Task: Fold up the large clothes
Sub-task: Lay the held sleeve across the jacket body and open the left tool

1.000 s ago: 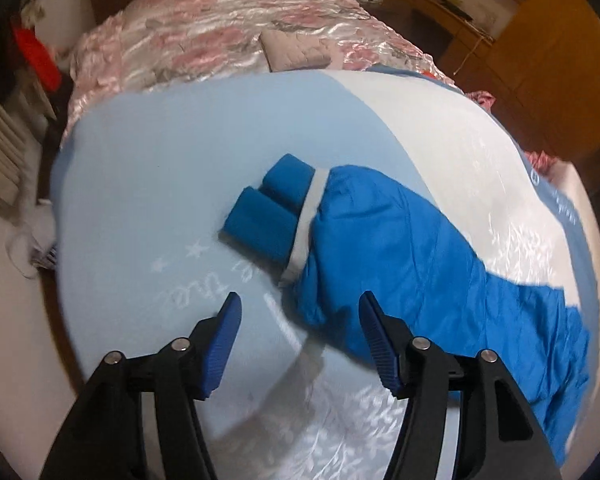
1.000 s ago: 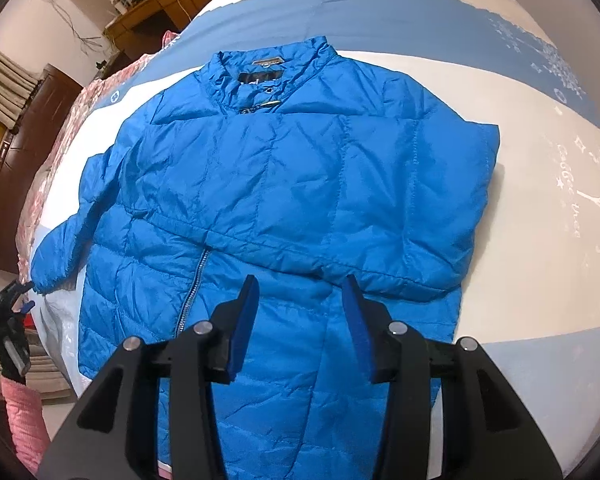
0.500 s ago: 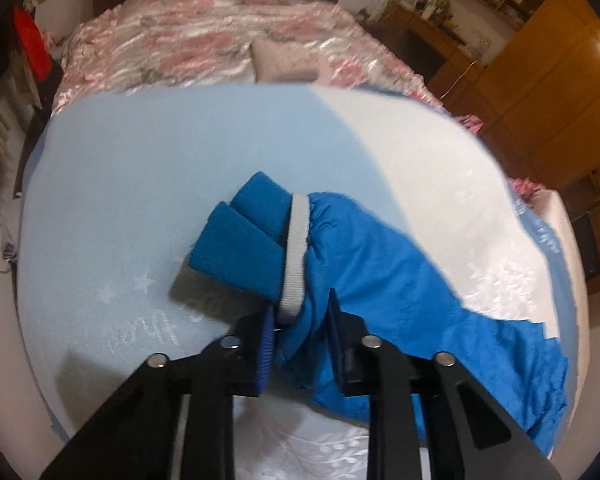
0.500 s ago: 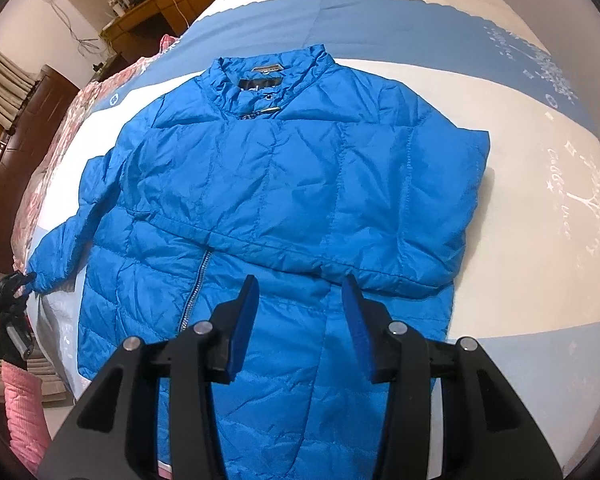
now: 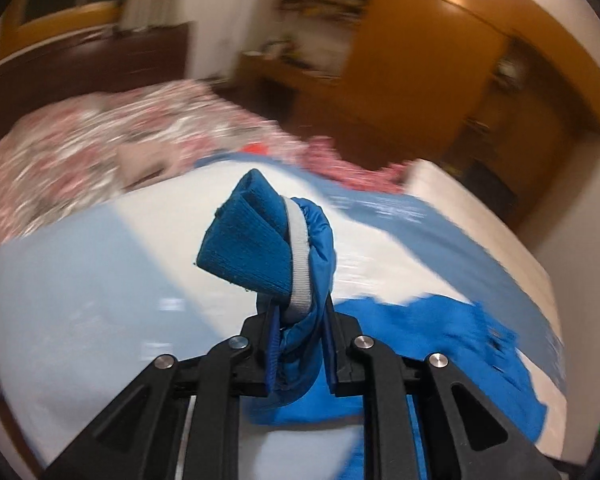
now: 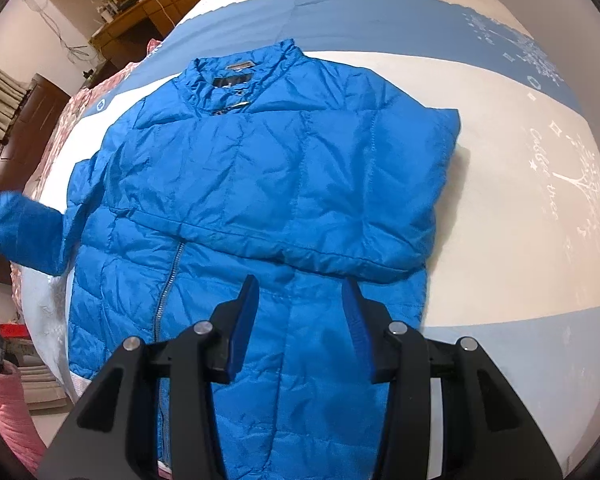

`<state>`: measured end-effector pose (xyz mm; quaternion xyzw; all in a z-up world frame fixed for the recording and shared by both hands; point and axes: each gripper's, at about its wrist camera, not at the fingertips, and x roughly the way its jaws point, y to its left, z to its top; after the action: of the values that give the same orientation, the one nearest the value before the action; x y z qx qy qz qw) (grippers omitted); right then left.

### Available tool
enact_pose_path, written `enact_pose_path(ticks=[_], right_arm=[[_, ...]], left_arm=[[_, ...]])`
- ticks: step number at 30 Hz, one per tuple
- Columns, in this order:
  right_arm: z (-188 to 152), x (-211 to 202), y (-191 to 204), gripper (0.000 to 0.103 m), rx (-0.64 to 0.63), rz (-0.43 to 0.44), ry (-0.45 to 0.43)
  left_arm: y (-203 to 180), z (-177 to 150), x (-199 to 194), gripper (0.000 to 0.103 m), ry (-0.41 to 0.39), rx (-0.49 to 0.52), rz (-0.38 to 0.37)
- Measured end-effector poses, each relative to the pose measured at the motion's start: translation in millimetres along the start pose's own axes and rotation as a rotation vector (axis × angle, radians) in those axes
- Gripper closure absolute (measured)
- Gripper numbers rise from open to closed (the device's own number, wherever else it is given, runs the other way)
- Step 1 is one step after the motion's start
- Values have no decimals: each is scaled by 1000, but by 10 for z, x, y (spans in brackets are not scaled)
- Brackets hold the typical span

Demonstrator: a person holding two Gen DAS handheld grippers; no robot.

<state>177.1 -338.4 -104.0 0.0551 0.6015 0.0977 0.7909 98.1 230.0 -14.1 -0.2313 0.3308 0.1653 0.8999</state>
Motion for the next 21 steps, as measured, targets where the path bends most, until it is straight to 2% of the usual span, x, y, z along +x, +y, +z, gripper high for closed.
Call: enact_pose_path(ticks=[5,11,16,21], right_arm=[[-38,-17,-124,60,24,2,-9],[-53,-24,-246,60,48,7,-15],[-50,13,-307,60,60,11,-12],[-28,61,-332,60,67,17,-5]], left_arm=[[-1002,-97,25,86,18,149,-192],[-1924,-366,163,86,73,297,-348],[-2437,-696,448,86,161,388,-412],[-2746,-1056,809,86,278,454,-444]])
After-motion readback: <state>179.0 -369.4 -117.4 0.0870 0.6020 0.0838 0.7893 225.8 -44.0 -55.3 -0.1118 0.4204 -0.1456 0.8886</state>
